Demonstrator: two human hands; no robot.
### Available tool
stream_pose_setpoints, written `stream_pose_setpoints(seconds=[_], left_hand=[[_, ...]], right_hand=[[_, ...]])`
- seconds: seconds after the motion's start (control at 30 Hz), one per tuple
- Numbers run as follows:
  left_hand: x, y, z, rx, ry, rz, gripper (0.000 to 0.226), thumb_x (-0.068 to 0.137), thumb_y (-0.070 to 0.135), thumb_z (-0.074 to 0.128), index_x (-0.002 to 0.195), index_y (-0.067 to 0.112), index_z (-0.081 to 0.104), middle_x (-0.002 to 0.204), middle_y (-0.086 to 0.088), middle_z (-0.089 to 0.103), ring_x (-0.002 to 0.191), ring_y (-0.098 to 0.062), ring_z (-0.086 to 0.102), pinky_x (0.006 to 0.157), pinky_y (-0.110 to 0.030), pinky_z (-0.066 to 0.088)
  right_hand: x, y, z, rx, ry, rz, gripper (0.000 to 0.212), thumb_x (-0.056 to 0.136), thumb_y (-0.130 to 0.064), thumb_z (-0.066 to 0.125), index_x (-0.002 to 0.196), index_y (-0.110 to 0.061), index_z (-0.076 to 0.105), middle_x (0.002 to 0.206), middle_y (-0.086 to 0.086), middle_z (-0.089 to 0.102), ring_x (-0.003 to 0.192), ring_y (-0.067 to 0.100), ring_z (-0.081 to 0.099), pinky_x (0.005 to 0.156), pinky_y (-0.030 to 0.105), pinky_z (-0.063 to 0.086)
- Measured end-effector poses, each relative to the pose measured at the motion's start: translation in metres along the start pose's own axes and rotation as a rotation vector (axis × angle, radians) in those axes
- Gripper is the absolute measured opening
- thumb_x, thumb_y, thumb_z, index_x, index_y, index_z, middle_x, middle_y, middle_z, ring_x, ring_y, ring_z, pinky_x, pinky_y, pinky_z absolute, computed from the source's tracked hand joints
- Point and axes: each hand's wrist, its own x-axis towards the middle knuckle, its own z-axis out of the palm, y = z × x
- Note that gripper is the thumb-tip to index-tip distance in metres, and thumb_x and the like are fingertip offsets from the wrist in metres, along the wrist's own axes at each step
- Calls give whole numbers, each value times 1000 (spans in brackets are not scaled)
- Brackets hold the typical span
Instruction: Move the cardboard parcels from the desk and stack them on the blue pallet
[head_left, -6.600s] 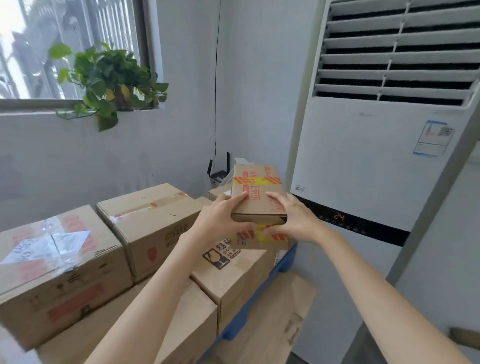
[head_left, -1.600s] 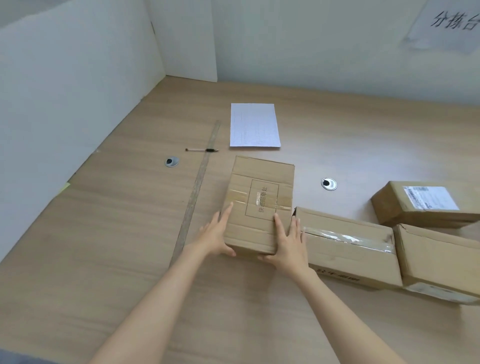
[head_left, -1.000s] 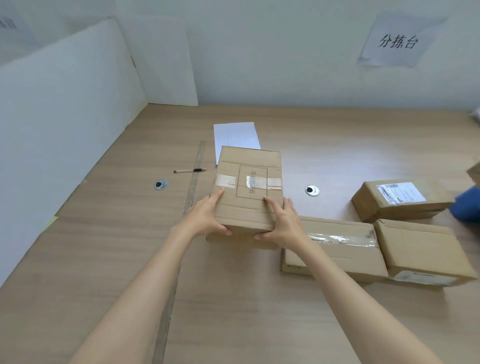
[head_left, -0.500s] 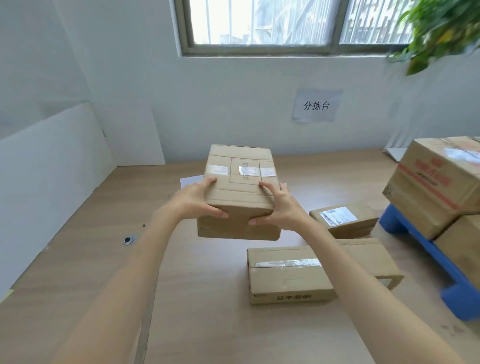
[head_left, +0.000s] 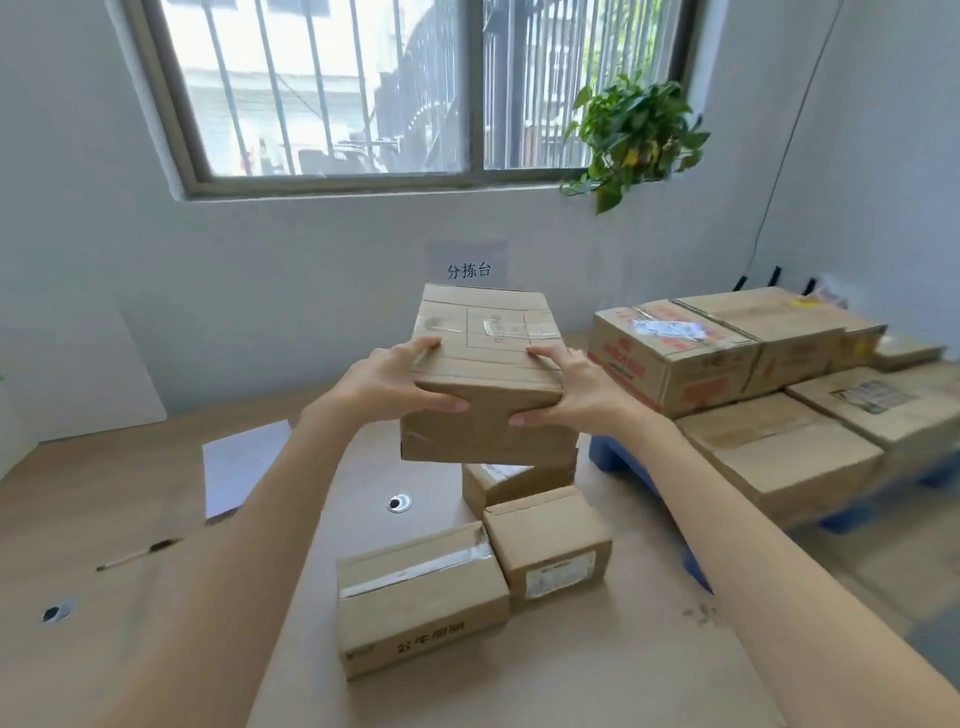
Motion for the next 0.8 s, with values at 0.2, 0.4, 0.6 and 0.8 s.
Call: stream_pose_setpoints(seconds=[0.2,0.4,0.6,0.8], left_hand=[[32,127,60,-20,-23,138,100,59,72,72,145,43,28,136,-5,47,120,-27,48,99,-40,45],[68,244,128,-42,-43,256,98,63,71,71,146,42,27,143,-3,43,126,-27,43,101,-38,41],[108,337,184,-75,-106,385,99,65,68,72,147,38,26,150,2,35,133,-22,37,101,-36,37],[157,407,232,-44,-128,468,100,66,67,72,149,36,25,148,1,40,132,-22,40,105,-39,38]], right_hand=[[-47,93,-103,20,60,58,103,55,-63,81,142,-42,31,137,0,38,123,19,42,101,37,41],[-92,180,-202,-82,138,130,103,58,-60,82,145,-39,30,143,0,37,129,20,37,102,40,37],[-124,258,-269,-83,191,229,102,59,-59,82,145,-41,28,144,2,33,126,22,41,99,36,39],[-127,328,-316,-91,224,284,101,63,-56,81,146,-38,27,147,1,30,131,22,37,106,39,35]])
